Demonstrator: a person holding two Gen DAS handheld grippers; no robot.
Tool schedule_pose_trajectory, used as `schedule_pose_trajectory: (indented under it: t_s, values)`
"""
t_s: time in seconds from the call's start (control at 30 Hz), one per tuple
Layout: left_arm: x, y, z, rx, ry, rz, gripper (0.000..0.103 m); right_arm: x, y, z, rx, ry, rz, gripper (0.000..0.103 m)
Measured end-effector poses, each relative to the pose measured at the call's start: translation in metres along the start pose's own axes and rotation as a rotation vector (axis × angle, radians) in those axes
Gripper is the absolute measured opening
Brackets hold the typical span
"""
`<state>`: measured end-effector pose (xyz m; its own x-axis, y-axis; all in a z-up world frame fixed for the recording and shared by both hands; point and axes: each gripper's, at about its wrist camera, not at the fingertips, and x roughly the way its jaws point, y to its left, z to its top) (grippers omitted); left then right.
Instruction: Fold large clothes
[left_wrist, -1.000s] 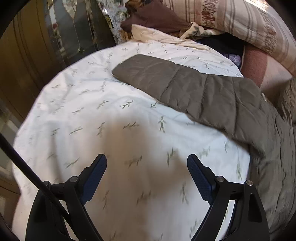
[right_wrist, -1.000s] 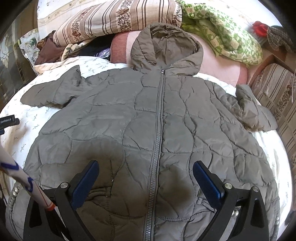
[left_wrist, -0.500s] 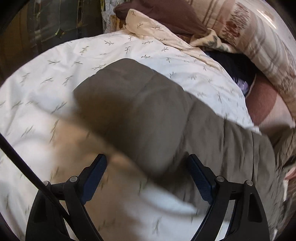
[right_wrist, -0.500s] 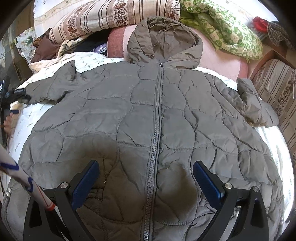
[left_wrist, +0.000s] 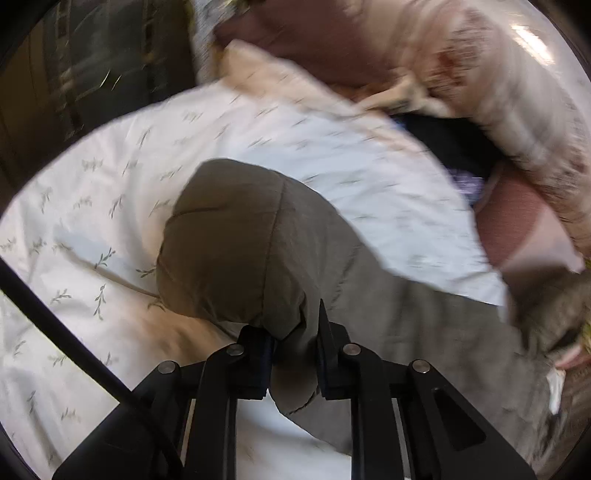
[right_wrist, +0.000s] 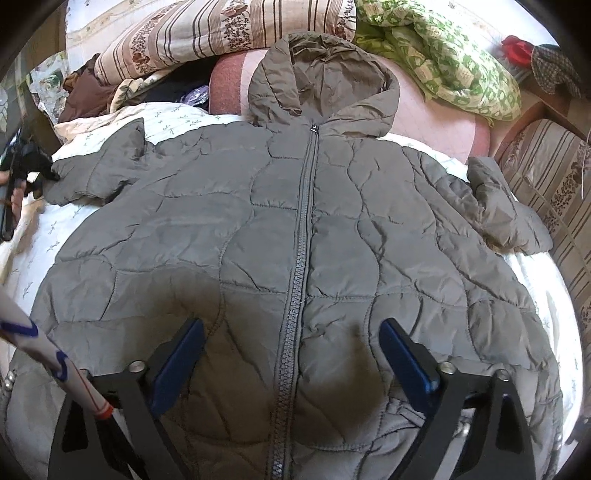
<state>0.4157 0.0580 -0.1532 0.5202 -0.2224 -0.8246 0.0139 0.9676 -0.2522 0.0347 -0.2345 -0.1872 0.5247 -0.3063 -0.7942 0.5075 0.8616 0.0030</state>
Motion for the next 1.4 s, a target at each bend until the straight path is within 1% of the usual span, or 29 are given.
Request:
schedule_pose_trajectory:
  t_s: [0.1,0.2,0.27,0.3,0.37,0.43,0.47,0.53,0.63,0.67,0.7,0.73,0.77,0.8,0.83,0.93,1.0,1.03,1.07,1.17,1.23,1.27,1.3,1.4]
  values:
    - [-0.041,-0.043,-0.012,0.076,-0.035,-0.08,0.017,-0.013,-0.008,-0.001,0.02,-0.025,0.013,0.093]
    - [-0.077,-0.096,-0.038,0.183,-0.05,-0.167,0.017,-0.029,-0.021,-0.004,0.045,-0.058,0.013,0.093]
    - [-0.09,-0.131,-0.058,0.241,-0.04,-0.224,0.017,-0.038,-0.032,-0.008,0.071,-0.071,0.012,0.093]
    - [-0.095,-0.151,-0.072,0.269,-0.023,-0.258,0.017,-0.041,-0.037,-0.009,0.082,-0.074,0.011,0.093]
    - [-0.098,-0.188,-0.1,0.324,0.002,-0.308,0.017,-0.049,-0.053,-0.015,0.112,-0.082,0.0,0.093]
    - [-0.093,-0.215,-0.125,0.366,0.027,-0.327,0.017,-0.054,-0.067,-0.02,0.134,-0.087,-0.012,0.093]
    - [-0.088,-0.231,-0.143,0.388,0.054,-0.344,0.017,-0.057,-0.073,-0.022,0.144,-0.087,-0.019,0.093]
    - [-0.077,-0.253,-0.169,0.424,0.092,-0.353,0.017,-0.062,-0.089,-0.028,0.17,-0.086,-0.034,0.093]
    - [-0.056,-0.28,-0.206,0.478,0.146,-0.324,0.02,-0.066,-0.113,-0.036,0.21,-0.081,-0.058,0.093]
    - [-0.047,-0.286,-0.216,0.487,0.171,-0.304,0.025,-0.066,-0.121,-0.038,0.223,-0.078,-0.064,0.093]
    - [-0.041,-0.292,-0.22,0.489,0.196,-0.295,0.028,-0.065,-0.129,-0.04,0.237,-0.072,-0.069,0.093]
    - [-0.037,-0.294,-0.227,0.486,0.229,-0.294,0.033,-0.064,-0.135,-0.041,0.252,-0.066,-0.072,0.093]
    - [-0.036,-0.293,-0.231,0.477,0.247,-0.301,0.036,-0.062,-0.141,-0.042,0.268,-0.058,-0.071,0.094]
    - [-0.041,-0.291,-0.237,0.473,0.247,-0.308,0.037,-0.06,-0.147,-0.043,0.283,-0.05,-0.067,0.094]
    - [-0.047,-0.29,-0.239,0.475,0.237,-0.313,0.043,-0.058,-0.152,-0.044,0.295,-0.043,-0.062,0.094]
    - [-0.078,-0.278,-0.244,0.491,0.167,-0.319,0.058,-0.051,-0.165,-0.04,0.327,-0.018,-0.036,0.094]
    - [-0.108,-0.264,-0.245,0.512,0.098,-0.311,0.062,-0.045,-0.168,-0.034,0.336,-0.006,-0.014,0.094]
    - [-0.119,-0.258,-0.246,0.52,0.07,-0.298,0.067,-0.043,-0.168,-0.03,0.339,-0.001,0.002,0.094]
    - [-0.135,-0.247,-0.249,0.528,0.029,-0.263,0.068,-0.04,-0.167,-0.026,0.339,0.002,0.021,0.094]
    - [-0.164,-0.223,-0.255,0.549,-0.052,-0.156,0.069,-0.029,-0.159,-0.009,0.325,0.011,0.092,0.095]
    - [-0.176,-0.21,-0.26,0.548,-0.093,-0.095,0.069,-0.017,-0.154,0.003,0.319,0.01,0.135,0.096]
    - [-0.182,-0.201,-0.263,0.541,-0.112,-0.069,0.069,-0.009,-0.151,0.01,0.313,0.016,0.146,0.098]
    - [-0.187,-0.192,-0.264,0.534,-0.119,-0.054,0.069,0.001,-0.147,0.016,0.306,0.027,0.145,0.098]
    - [-0.194,-0.17,-0.267,0.5,-0.112,-0.024,0.069,0.037,-0.141,0.033,0.304,0.071,0.099,0.098]
